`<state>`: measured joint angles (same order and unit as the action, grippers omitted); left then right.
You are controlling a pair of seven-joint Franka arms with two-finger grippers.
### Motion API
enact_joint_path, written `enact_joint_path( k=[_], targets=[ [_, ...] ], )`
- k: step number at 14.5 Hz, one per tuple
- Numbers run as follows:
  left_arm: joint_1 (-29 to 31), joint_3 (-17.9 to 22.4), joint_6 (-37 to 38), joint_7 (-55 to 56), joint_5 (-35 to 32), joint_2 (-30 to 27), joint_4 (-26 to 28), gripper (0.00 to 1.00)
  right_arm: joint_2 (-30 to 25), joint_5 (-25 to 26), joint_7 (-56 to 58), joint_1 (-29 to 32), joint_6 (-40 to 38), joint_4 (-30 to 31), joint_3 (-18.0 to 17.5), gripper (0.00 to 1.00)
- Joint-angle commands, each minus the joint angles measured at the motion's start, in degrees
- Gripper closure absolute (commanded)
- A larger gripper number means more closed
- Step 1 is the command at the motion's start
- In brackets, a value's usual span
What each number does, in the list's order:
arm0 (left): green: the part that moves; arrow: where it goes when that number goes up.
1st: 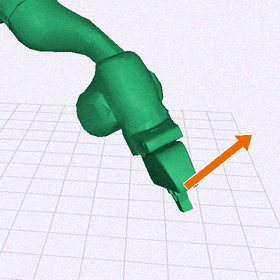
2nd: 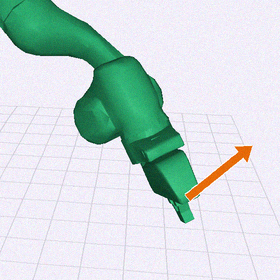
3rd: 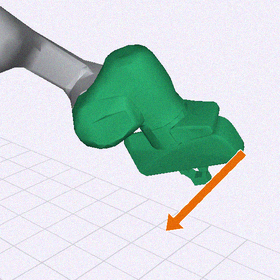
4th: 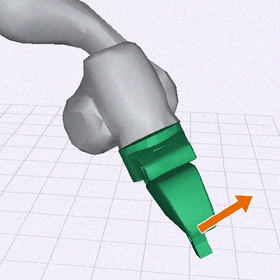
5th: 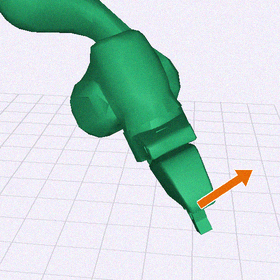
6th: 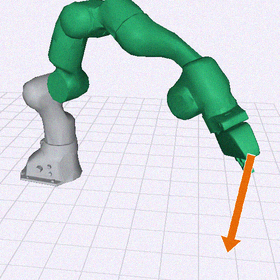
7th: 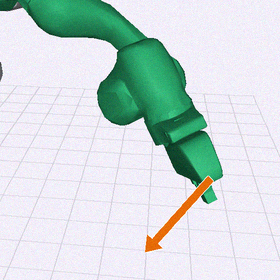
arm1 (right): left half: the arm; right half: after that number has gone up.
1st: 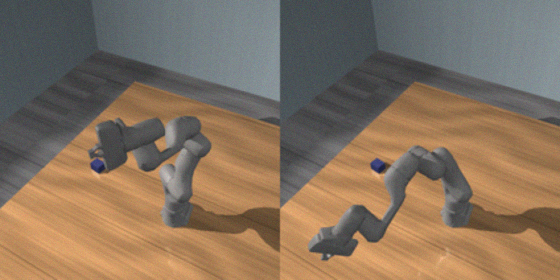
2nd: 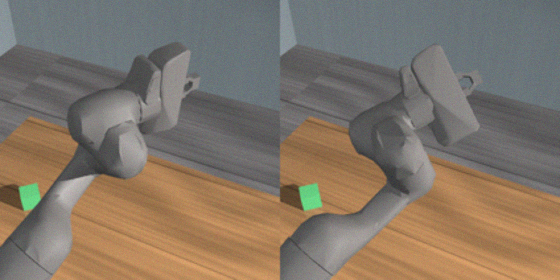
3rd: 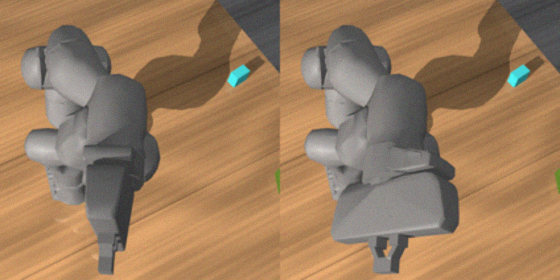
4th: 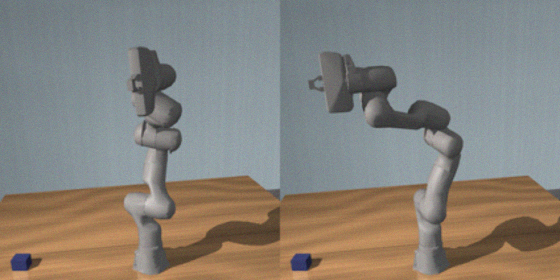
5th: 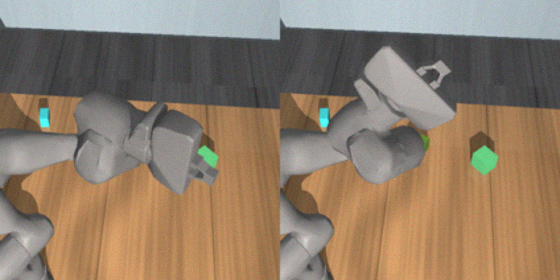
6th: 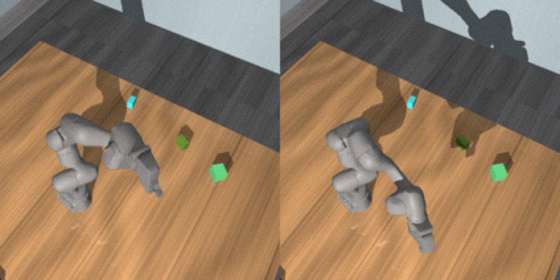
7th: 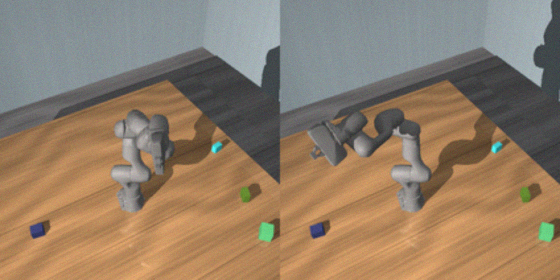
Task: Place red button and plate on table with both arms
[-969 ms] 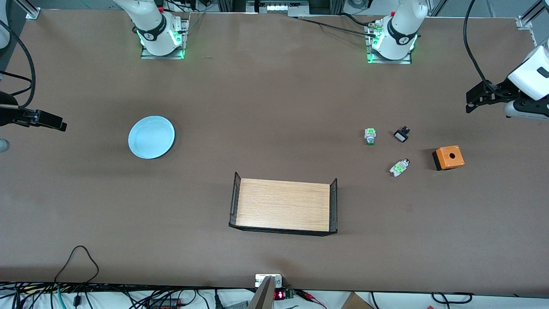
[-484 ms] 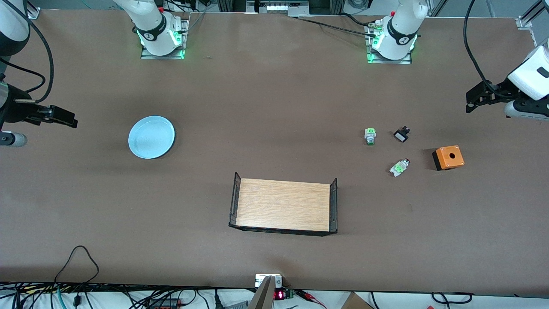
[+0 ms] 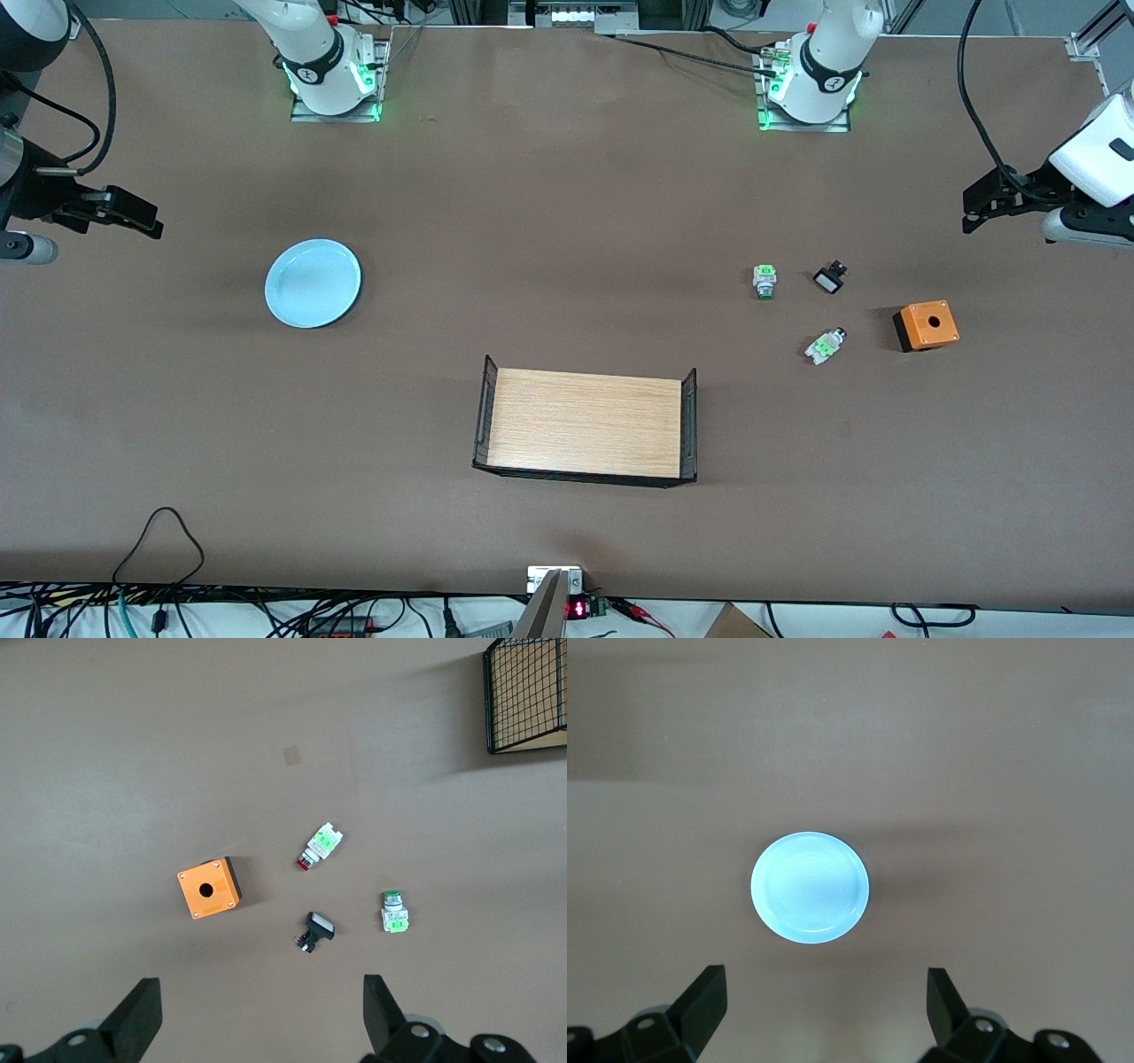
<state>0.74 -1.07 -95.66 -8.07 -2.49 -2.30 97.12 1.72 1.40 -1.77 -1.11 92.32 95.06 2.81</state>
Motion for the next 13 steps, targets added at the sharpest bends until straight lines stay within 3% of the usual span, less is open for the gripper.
enact_joint_path(
  k=[1,13],
  targets=[
    [-0.04,0.28,0.57,-0.63,0.82,-0.08,-0.35,0.00,-1.02,0.45,0.98,0.23,0.23,1.44,-0.17,0.00],
    [-0.04,0.28,0.57,-0.72,0.82,-0.08,-0.35,0.00,0.13,0.27,3.00,0.05,-2.50,-1.89,-0.26,0.00]
  ],
)
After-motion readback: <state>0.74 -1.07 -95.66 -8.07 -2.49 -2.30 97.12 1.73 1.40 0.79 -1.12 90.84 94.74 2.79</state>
